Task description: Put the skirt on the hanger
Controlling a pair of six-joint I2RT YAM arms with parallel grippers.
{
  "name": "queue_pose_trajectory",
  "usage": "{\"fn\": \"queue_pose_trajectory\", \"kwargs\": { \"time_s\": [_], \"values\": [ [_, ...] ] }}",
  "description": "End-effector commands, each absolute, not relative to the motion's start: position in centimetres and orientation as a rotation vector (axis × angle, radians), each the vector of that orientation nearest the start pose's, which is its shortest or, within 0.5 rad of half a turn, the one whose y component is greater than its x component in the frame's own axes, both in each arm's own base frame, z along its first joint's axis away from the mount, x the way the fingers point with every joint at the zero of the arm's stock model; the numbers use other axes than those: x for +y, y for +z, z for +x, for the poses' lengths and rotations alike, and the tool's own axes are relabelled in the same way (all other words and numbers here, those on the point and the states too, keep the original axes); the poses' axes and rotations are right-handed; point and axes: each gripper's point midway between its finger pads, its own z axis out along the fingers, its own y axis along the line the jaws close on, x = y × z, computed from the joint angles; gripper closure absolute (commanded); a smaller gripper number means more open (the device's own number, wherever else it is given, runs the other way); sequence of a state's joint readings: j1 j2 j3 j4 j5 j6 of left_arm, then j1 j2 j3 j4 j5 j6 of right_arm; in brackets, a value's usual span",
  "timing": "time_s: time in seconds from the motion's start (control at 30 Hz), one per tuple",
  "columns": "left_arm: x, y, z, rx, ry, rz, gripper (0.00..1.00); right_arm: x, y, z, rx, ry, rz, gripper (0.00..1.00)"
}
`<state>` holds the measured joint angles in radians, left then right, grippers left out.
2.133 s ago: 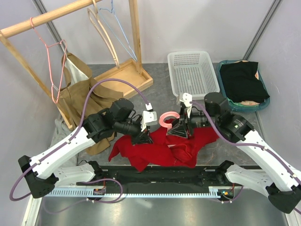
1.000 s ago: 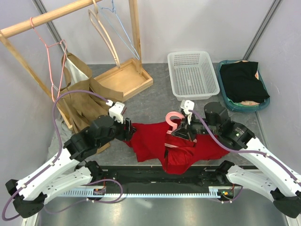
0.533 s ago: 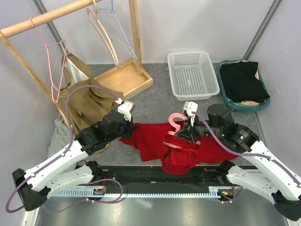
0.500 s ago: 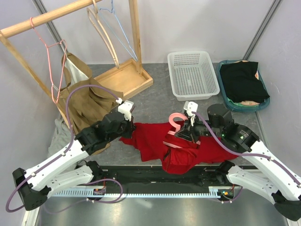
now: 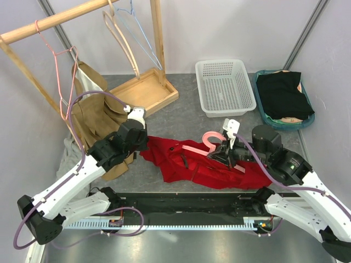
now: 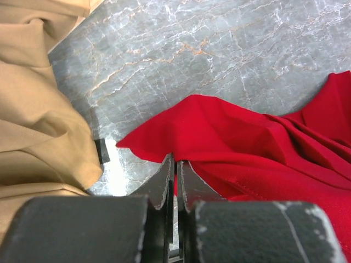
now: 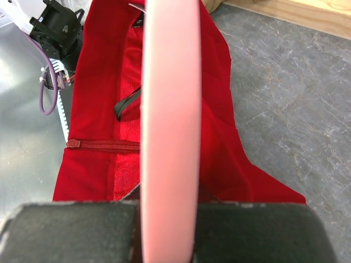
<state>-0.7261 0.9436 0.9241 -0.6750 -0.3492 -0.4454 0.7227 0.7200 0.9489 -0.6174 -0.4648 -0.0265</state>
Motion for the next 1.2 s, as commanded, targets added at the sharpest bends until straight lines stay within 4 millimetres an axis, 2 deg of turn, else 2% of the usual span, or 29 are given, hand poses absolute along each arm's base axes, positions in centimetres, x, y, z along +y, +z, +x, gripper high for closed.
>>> {"fn": "queue_pose_trajectory", "kwargs": {
  "time_s": [0.0, 0.1, 0.13, 0.17, 0.2, 0.23, 0.3, 0.33, 0.37, 0.5, 0.7, 0.73, 0.83, 0.9, 0.97, 1.17],
  "values": [
    [-12.1, 20.7, 24.5, 2.207, -0.114, 0.010, 0.98, 21.8, 31.7, 12.2, 1.620, 0.932, -1.035, 1.00],
    [-12.7, 22.9, 24.5, 2.167, -0.168, 0.054, 0.98, 22.3, 32.1, 12.8, 1.620, 0.920, -1.045, 1.00],
    [-13.1, 23.7, 24.4, 2.154, -0.196, 0.080, 0.95, 22.6, 32.2, 13.4, 1.624, 0.911, -1.044, 1.00],
    [-13.7, 25.6, 24.4, 2.117, -0.244, 0.103, 0.88, 22.8, 32.2, 13.7, 1.626, 0.907, -1.046, 1.00],
    [-14.2, 26.2, 24.0, 2.113, -0.279, 0.166, 0.67, 23.0, 32.1, 14.0, 1.626, 0.902, -1.047, 1.00],
    [-14.4, 28.1, 23.9, 2.079, -0.309, 0.174, 0.56, 23.3, 32.3, 14.9, 1.628, 0.883, -1.031, 1.00],
    [-14.6, 29.8, 23.4, 2.041, -0.344, 0.218, 0.37, 23.7, 32.5, 15.7, 1.628, 0.872, -1.018, 1.00],
    [-14.5, 30.6, 23.2, 2.026, -0.355, 0.230, 0.34, 24.2, 33.0, 16.2, 1.617, 0.873, -1.011, 1.00],
    [-14.4, 32.2, 22.8, 1.984, -0.373, 0.242, 0.33, 24.4, 33.4, 16.4, 1.606, 0.877, -1.012, 1.00],
    [-16.1, 35.7, 21.0, 1.860, -0.515, 0.400, 0.30, 25.5, 35.6, 16.5, 1.539, 0.907, -1.041, 1.00],
    [-18.4, 39.4, 19.2, 1.696, -0.653, 0.585, 0.29, 26.1, 41.4, 16.2, 1.383, 0.915, -1.091, 1.00],
    [-18.5, 39.9, 19.1, 1.676, -0.662, 0.593, 0.29, 26.0, 43.1, 16.0, 1.345, 0.913, -1.087, 1.00],
    [-18.7, 42.3, 18.8, 1.592, -0.680, 0.604, 0.28, 26.1, 45.1, 15.4, 1.287, 0.927, -1.100, 1.00],
    [-18.5, 43.1, 18.8, 1.569, -0.673, 0.605, 0.26, 26.2, 45.0, 15.4, 1.288, 0.936, -1.104, 1.00],
    [-18.5, 43.5, 18.6, 1.551, -0.668, 0.623, 0.25, 26.4, 44.0, 15.4, 1.314, 0.950, -1.112, 1.00],
    [-19.4, 42.7, 17.1, 1.521, -0.725, 0.734, 0.21, 26.8, 40.8, 13.9, 1.371, 1.043, -1.174, 1.00]
  ]
}}
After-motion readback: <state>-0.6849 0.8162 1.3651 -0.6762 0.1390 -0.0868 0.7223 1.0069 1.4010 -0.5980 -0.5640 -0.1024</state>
